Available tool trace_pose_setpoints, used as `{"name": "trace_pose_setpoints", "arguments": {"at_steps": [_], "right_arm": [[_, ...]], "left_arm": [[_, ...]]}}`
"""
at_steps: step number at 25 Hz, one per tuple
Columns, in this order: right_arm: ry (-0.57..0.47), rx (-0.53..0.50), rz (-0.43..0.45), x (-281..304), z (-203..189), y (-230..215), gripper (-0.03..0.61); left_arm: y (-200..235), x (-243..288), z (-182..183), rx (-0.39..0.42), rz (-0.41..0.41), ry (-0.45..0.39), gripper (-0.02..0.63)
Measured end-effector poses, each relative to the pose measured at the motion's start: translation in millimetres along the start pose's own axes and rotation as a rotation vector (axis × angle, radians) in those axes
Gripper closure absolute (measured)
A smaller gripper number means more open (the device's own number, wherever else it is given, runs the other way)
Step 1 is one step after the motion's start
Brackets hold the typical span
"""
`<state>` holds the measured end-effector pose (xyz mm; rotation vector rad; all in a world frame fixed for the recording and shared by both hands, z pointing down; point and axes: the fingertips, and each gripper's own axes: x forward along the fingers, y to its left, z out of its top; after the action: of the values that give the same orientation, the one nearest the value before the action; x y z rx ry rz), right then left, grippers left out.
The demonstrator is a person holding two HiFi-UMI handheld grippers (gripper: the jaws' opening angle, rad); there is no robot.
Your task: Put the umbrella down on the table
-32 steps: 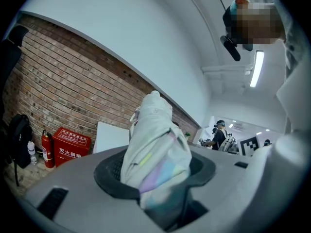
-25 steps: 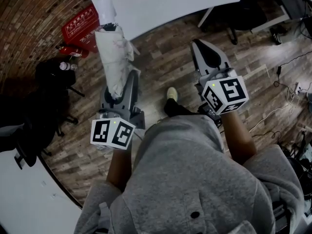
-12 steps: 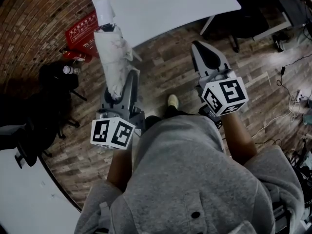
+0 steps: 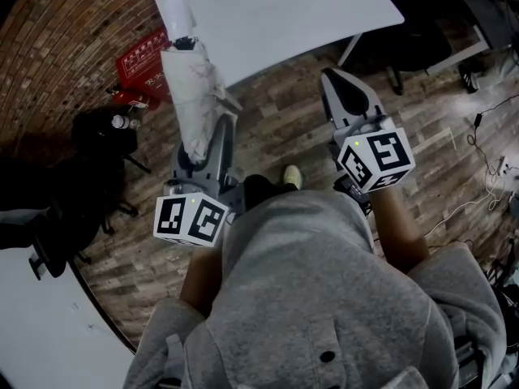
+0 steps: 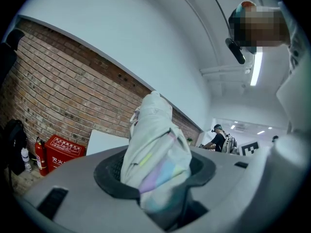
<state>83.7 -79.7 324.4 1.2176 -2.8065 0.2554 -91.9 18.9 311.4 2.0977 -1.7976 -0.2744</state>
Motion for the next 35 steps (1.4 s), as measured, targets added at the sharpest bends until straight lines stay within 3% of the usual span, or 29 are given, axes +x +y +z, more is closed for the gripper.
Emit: {"name": "trace_pose_setpoints", "arguments": {"at_steps": [10,24,35], "right_arm": [[0.014,-0.006,0.023,18,18,-24,0.548],[0.018,0.001,0.023,13,12,-28,0.548],[0.029,-0.013,0.019,53,11,-36,0.548]], "left_arm": [[-4,31,18,-0.003,0.025,-0.009,0.374],[-8,32,15,0.010,0.026,0.003,0.373],[23,63,16,0.014,0.040,0.019,0.373]]}}
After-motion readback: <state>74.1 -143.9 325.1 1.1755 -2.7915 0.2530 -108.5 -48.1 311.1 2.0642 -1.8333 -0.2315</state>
